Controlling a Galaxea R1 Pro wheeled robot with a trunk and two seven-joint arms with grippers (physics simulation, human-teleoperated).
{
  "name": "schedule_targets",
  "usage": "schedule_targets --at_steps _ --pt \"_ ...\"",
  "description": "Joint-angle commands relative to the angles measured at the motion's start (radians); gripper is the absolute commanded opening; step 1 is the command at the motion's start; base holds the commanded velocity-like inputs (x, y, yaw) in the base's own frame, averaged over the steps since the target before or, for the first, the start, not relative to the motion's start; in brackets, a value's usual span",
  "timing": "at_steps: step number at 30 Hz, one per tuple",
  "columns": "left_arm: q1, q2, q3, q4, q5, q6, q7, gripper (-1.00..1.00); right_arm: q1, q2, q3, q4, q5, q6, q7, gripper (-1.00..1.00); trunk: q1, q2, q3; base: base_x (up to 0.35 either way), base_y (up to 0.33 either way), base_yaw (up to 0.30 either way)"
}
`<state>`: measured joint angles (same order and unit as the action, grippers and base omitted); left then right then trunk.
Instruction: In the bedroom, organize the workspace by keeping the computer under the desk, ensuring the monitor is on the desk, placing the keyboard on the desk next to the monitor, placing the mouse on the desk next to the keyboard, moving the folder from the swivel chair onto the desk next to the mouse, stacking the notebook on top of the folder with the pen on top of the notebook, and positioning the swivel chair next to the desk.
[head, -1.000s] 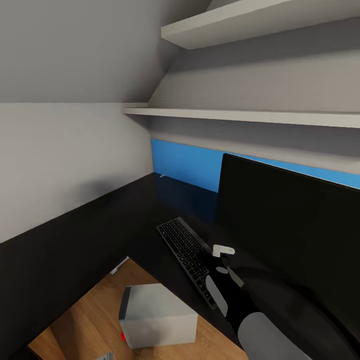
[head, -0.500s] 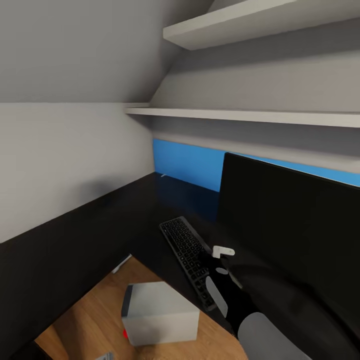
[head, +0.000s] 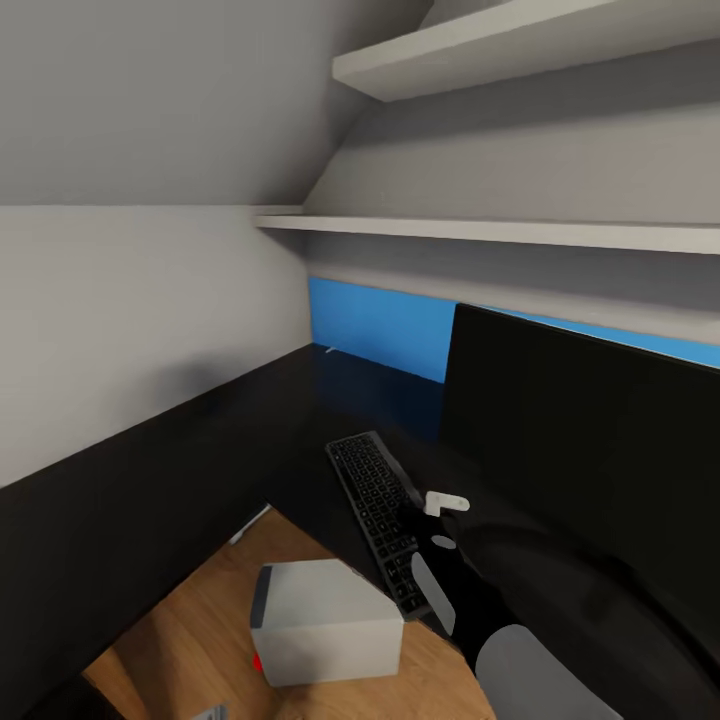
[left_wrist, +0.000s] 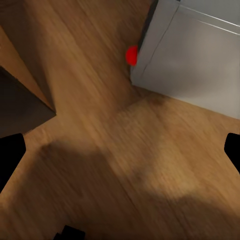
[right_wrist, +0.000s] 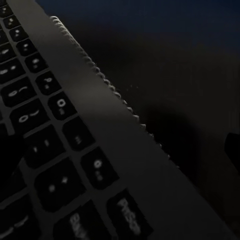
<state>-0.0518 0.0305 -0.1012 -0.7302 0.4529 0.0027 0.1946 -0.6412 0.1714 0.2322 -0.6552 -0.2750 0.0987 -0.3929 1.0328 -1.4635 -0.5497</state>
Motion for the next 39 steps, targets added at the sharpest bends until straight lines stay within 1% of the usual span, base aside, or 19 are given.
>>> schedule_targets --at_steps 1,7,13,21,26,39 --pt "-0.001 0.002 -0.008 -0.002 0.009 0.000 0.009 1.00 0.000 -0.001 0.006 0.005 -0.019 0.004 -0.007 1.00 0.000 -0.001 -0.001 -0.113 0.132 0.000" --pt "-0.001 0.002 -0.008 -0.002 0.009 0.000 0.009 1.00 0.000 0.000 0.006 0.005 -0.019 0.004 -0.008 1.00 0.000 -0.001 -0.001 -0.130 0.047 0.000" --pt "-0.001 0.002 -0.008 -0.002 0.008 0.001 0.009 1.00 0.000 0.000 0.006 0.006 -0.018 0.004 -0.009 1.00 0.000 -0.001 -0.001 -0.232 0.005 0.000" --pt "-0.001 0.002 -0.008 -0.002 0.007 0.000 0.009 1.00 0.000 0.000 0.007 0.006 -0.018 0.003 -0.009 1.00 0.000 -0.001 -0.001 -0.075 0.009 0.000" --pt "-0.001 0.002 -0.008 -0.002 0.007 0.000 0.009 1.00 0.000 0.000 0.007 0.006 -0.018 0.003 -0.009 1.00 0.000 -0.001 -0.001 -0.176 0.104 0.000" --pt "-0.001 0.002 -0.011 -0.001 0.007 0.001 0.008 1.00 0.000 0.000 0.007 0.006 -0.018 0.003 -0.009 1.00 0.000 -0.001 -0.001 -0.061 0.080 0.000"
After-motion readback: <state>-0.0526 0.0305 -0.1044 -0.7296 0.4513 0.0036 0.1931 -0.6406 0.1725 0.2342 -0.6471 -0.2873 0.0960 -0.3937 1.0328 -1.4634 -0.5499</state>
